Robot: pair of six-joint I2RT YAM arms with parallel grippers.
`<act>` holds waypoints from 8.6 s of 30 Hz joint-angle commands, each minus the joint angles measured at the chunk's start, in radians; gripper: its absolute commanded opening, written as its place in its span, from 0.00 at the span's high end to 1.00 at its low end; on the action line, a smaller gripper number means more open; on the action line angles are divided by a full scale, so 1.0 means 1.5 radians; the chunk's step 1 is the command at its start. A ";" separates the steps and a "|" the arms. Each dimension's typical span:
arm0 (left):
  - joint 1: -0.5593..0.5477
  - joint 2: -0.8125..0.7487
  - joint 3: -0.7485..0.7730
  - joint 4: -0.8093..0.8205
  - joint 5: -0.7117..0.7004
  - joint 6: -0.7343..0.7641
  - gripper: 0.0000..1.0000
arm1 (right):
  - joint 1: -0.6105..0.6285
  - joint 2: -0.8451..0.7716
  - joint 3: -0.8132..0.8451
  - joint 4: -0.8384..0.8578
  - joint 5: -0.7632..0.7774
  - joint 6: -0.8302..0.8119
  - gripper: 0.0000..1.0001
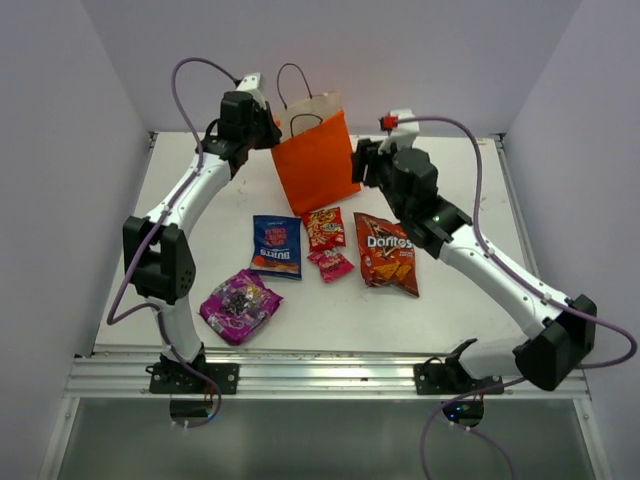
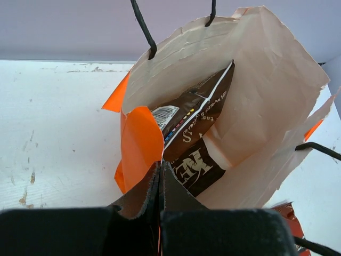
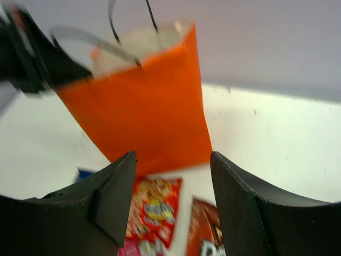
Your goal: Place the snacks into the paper bag
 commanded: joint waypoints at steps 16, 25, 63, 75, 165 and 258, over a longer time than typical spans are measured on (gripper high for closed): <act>-0.002 -0.002 0.042 0.028 -0.069 0.080 1.00 | 0.004 0.095 -0.256 -0.051 -0.060 0.120 0.42; -0.011 -0.015 0.010 0.041 -0.050 0.068 1.00 | 0.043 0.274 -0.175 -0.101 0.038 0.144 0.47; -0.034 -0.069 -0.053 0.059 0.001 0.056 1.00 | 0.020 0.534 0.916 0.011 0.186 -0.193 1.00; -0.037 -0.065 -0.054 0.056 -0.001 0.064 1.00 | -0.030 0.540 0.854 0.015 0.115 -0.063 1.00; -0.037 -0.126 -0.106 0.059 -0.027 0.081 1.00 | 0.328 0.415 0.071 -0.084 -0.308 -0.045 0.32; -0.036 -0.084 -0.062 0.061 -0.031 0.063 1.00 | -0.051 0.353 0.521 -0.280 -0.118 -0.141 0.73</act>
